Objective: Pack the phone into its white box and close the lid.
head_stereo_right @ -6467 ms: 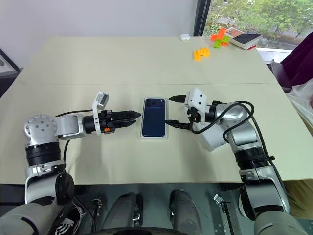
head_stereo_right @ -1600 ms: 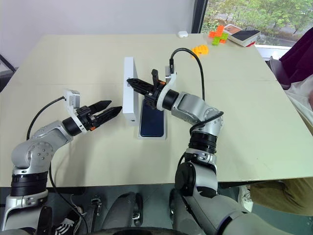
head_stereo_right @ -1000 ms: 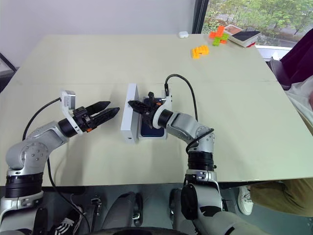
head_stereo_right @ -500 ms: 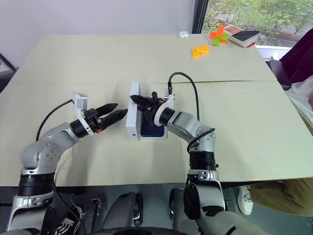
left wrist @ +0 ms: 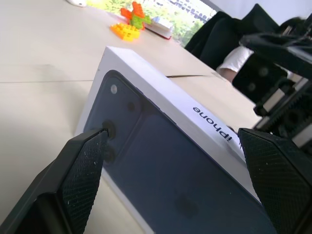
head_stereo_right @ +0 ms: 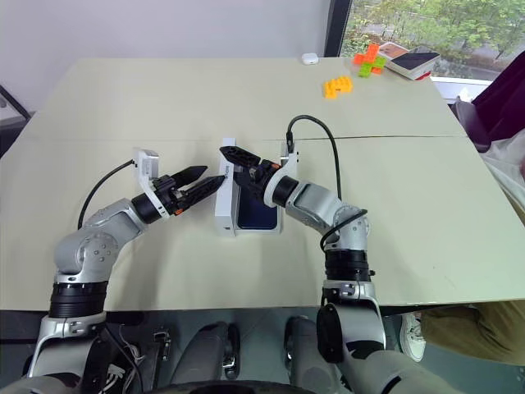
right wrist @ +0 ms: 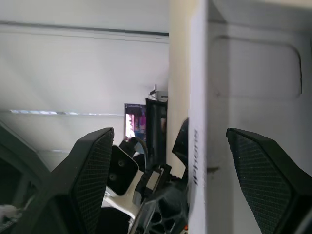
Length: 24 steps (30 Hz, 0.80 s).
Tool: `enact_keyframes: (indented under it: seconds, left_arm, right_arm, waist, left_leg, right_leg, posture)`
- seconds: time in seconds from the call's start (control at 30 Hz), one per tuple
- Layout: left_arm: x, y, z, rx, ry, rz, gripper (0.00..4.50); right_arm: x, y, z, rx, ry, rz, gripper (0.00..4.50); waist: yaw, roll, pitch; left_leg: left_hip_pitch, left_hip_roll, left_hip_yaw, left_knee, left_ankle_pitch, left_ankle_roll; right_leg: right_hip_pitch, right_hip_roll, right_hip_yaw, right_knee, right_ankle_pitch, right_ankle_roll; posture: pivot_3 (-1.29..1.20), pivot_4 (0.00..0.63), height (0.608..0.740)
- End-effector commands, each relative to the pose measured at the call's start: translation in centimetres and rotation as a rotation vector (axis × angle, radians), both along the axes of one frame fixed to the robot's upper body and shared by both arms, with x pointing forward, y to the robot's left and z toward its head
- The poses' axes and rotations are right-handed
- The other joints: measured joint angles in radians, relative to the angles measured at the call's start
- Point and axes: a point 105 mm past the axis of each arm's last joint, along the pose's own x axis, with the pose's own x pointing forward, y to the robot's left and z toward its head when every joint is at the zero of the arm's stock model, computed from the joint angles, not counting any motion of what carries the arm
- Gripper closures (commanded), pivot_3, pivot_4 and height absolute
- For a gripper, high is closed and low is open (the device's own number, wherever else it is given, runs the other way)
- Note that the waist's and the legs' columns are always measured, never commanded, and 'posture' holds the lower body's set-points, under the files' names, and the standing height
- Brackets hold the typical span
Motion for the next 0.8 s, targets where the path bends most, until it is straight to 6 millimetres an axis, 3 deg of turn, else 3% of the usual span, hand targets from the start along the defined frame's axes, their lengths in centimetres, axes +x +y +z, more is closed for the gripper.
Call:
enact_keyframes:
  seconds: [0.03, 0.27, 0.4, 0.67, 0.8]
  left_arm:
    - [-0.1, -1.0, 0.0, -0.013, 0.006, -0.026, 0.93]
    - [0.2, -2.0, -0.7, -0.041, 0.034, -0.034, 4.45]
    - [0.8, -3.0, -1.1, -0.082, 0.060, -0.045, 4.49]
    - [1.2, -3.3, -1.4, -0.061, 0.057, -0.044, 4.49]
    - [1.7, -1.5, -1.3, -0.037, 0.049, 0.017, 4.49]
  right_arm:
    - [0.2, -1.2, 2.2, -0.048, -0.137, 0.001, 0.57]
    - [1.3, -4.3, 2.8, -0.216, -0.278, -0.043, 0.57]
    - [3.5, -7.9, 3.9, -0.375, -0.391, -0.177, 0.57]
    - [4.0, -8.3, 4.8, -0.477, -0.532, -0.180, 0.57]
    - [3.7, -7.9, 3.0, -0.653, -0.626, -0.120, 0.57]
  waist:
    - [0.002, 0.000, 0.000]
    - [0.002, 0.000, -0.001]
    - [0.003, 0.000, 0.000]
    - [0.001, 0.000, 0.000]
    - [0.002, 0.000, 0.000]
  left_leg:
    - [0.000, 0.000, 0.000, 0.000, 0.000, 0.000]
    - [0.001, -0.001, 0.000, 0.001, 0.000, 0.001]
    - [0.001, -0.001, 0.000, 0.001, 0.001, 0.001]
    - [0.000, 0.000, 0.001, -0.001, 0.001, 0.002]
    - [0.000, -0.001, 0.001, 0.000, 0.001, 0.002]
  right_leg:
    - [0.000, 0.000, 0.000, 0.000, 0.000, 0.000]
    - [0.002, 0.000, -0.001, 0.000, 0.000, 0.000]
    - [0.001, 0.000, -0.001, 0.000, 0.000, 0.000]
    - [0.000, 0.000, -0.002, -0.001, 0.000, 0.000]
    - [0.000, 0.000, -0.002, -0.001, 0.000, 0.000]
  posture:
    - [0.00, 0.150, 0.740]
    - [0.00, 0.150, 0.740]
    - [0.00, 0.150, 0.740]
    - [0.00, 0.150, 0.740]
    - [0.00, 0.150, 0.740]
